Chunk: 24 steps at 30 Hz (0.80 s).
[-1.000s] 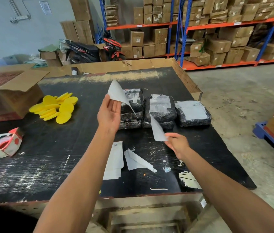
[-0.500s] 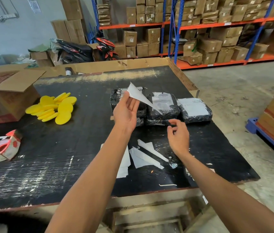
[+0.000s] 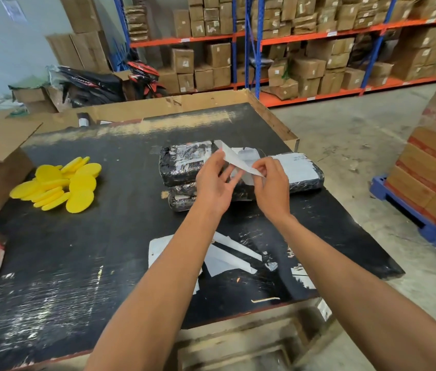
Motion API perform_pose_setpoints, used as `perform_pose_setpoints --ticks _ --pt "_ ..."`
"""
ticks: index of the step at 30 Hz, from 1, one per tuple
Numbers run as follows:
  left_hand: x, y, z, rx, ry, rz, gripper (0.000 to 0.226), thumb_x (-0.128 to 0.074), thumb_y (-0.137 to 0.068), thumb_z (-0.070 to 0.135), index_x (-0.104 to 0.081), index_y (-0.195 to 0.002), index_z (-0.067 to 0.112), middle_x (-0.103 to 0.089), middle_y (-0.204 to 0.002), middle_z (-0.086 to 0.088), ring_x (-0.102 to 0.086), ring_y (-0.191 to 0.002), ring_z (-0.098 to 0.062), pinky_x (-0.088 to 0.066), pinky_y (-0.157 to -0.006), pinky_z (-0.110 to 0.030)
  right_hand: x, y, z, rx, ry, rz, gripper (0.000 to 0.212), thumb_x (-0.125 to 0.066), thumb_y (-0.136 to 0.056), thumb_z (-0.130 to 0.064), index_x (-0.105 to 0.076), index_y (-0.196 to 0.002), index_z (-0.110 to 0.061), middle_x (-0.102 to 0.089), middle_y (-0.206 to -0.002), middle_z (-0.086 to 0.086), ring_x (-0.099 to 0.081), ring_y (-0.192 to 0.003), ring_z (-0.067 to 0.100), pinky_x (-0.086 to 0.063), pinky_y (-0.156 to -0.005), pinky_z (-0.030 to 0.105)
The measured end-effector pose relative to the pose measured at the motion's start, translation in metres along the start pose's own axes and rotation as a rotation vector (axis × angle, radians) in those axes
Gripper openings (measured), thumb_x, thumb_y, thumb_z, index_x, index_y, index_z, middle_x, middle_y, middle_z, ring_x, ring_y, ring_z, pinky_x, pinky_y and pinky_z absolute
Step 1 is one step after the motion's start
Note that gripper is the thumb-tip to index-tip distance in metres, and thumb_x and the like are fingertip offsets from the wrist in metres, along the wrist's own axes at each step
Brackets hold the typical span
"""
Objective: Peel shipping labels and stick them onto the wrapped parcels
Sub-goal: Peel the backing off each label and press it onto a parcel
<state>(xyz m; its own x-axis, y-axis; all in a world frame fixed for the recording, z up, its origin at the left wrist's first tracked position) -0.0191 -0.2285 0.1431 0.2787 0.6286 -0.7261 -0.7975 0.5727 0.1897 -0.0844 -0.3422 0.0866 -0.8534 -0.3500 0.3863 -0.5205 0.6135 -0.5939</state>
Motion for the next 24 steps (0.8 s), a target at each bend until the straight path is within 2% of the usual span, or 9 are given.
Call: perform_pose_setpoints --ticks 2,4,6,8,10,12,17,20,24 --pt "-0.005 -0.008 0.004 0.056 -0.027 -0.059 0.035 -0.059 -0.095 0.035 -0.066 -0.117 0.009 -0.065 -0.125 -0.011 -0.062 -0.120 -0.031 -0.051 -0.103 -0.051 0.003 -0.012 0.006 -0.088 -0.036 0.043 0.007 -0.054 -0.097 -0.009 -0.057 -0.098 -0.015 -0.058 -0.100 0.000 -0.051 -0.088 0.011 -0.041 -0.077 0.026" --pt "-0.012 -0.022 0.008 0.021 -0.114 -0.041 0.043 -0.054 -0.097 0.039 -0.062 -0.128 0.011 -0.060 -0.136 -0.011 -0.059 -0.125 -0.028 -0.046 -0.108 -0.049 0.006 -0.028 0.015 -0.279 -0.152 0.059 0.003 -0.054 -0.100 -0.014 -0.055 -0.101 -0.016 -0.060 -0.101 -0.001 -0.054 -0.092 0.014 -0.045 -0.082 0.028" --pt "-0.018 -0.041 0.008 -0.115 -0.449 0.048 0.042 -0.053 -0.101 0.028 -0.054 -0.138 0.011 -0.056 -0.141 -0.009 -0.056 -0.125 -0.022 -0.047 -0.105 -0.037 0.006 -0.047 0.024 -0.502 -0.408 -0.067 0.006 -0.055 -0.102 -0.017 -0.054 -0.107 -0.017 -0.063 -0.106 -0.003 -0.061 -0.102 0.016 -0.053 -0.091 0.035" --pt "-0.023 -0.062 0.006 -0.230 -0.795 0.139 0.045 -0.058 -0.097 0.019 -0.051 -0.141 0.011 -0.059 -0.135 -0.007 -0.057 -0.120 -0.021 -0.049 -0.098 -0.033 0.005 -0.065 0.033 -0.602 -0.584 -0.225 0.012 -0.056 -0.102 -0.016 -0.055 -0.114 -0.015 -0.067 -0.119 0.002 -0.064 -0.112 0.021 -0.054 -0.100 0.042" --pt "-0.027 -0.079 0.006 -0.264 -0.984 0.169 0.048 -0.062 -0.093 0.015 -0.050 -0.140 0.011 -0.064 -0.121 -0.005 -0.062 -0.110 -0.021 -0.052 -0.096 -0.037 0.003 -0.079 0.041 -0.626 -0.655 -0.330 0.017 -0.057 -0.101 -0.014 -0.057 -0.117 -0.014 -0.067 -0.125 0.005 -0.065 -0.115 0.023 -0.052 -0.103 0.044" --pt "-0.033 -0.093 0.005 -0.284 -1.092 0.198 0.043 -0.064 -0.091 0.008 -0.055 -0.132 0.011 -0.068 -0.106 -0.003 -0.066 -0.098 -0.021 -0.056 -0.085 -0.038 0.000 -0.092 0.050 -0.641 -0.688 -0.402 0.016 -0.058 -0.101 -0.013 -0.058 -0.116 -0.015 -0.067 -0.127 0.005 -0.064 -0.117 0.024 -0.052 -0.103 0.046" --pt "-0.037 -0.116 0.001 -0.374 -1.267 0.294 0.032 -0.064 -0.089 0.001 -0.060 -0.119 0.010 -0.068 -0.103 -0.007 -0.063 -0.085 -0.018 -0.046 -0.058 -0.024 -0.009 -0.109 0.070 -0.575 -0.510 -0.511 0.018 -0.062 -0.097 -0.010 -0.058 -0.115 -0.011 -0.069 -0.116 0.006 -0.067 -0.108 0.024 -0.058 -0.090 0.041" --pt "-0.029 -0.128 -0.003 -0.378 -1.320 0.335 0.039 -0.062 -0.088 -0.002 -0.058 -0.125 0.008 -0.068 -0.108 -0.013 -0.064 -0.091 -0.024 -0.049 -0.061 -0.029 -0.010 -0.113 0.076 -0.494 -0.429 -0.571 0.023 -0.065 -0.094 -0.006 -0.057 -0.115 -0.011 -0.068 -0.103 0.001 -0.067 -0.099 0.022 -0.057 -0.087 0.037" --pt "-0.026 -0.133 -0.007 -0.367 -1.360 0.380 0.038 -0.062 -0.088 0.002 -0.057 -0.125 0.008 -0.068 -0.106 -0.015 -0.066 -0.093 -0.027 -0.058 -0.077 -0.045 -0.018 -0.114 0.080 -0.454 -0.296 -0.584 0.035 -0.072 -0.089 -0.006 -0.057 -0.120 -0.010 -0.069 -0.115 0.005 -0.067 -0.103 0.022 -0.057 -0.084 0.034"
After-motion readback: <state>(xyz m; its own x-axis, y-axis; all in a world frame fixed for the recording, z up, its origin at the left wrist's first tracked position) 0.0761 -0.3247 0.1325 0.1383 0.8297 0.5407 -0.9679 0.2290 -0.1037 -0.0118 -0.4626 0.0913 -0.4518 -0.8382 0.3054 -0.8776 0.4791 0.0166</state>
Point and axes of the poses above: each hand's wrist, its own y-axis away from the middle knuckle, its own x-axis out of the back of the hand, z = x × y, the point moved 1 cm from there along -y, towards the middle knuckle
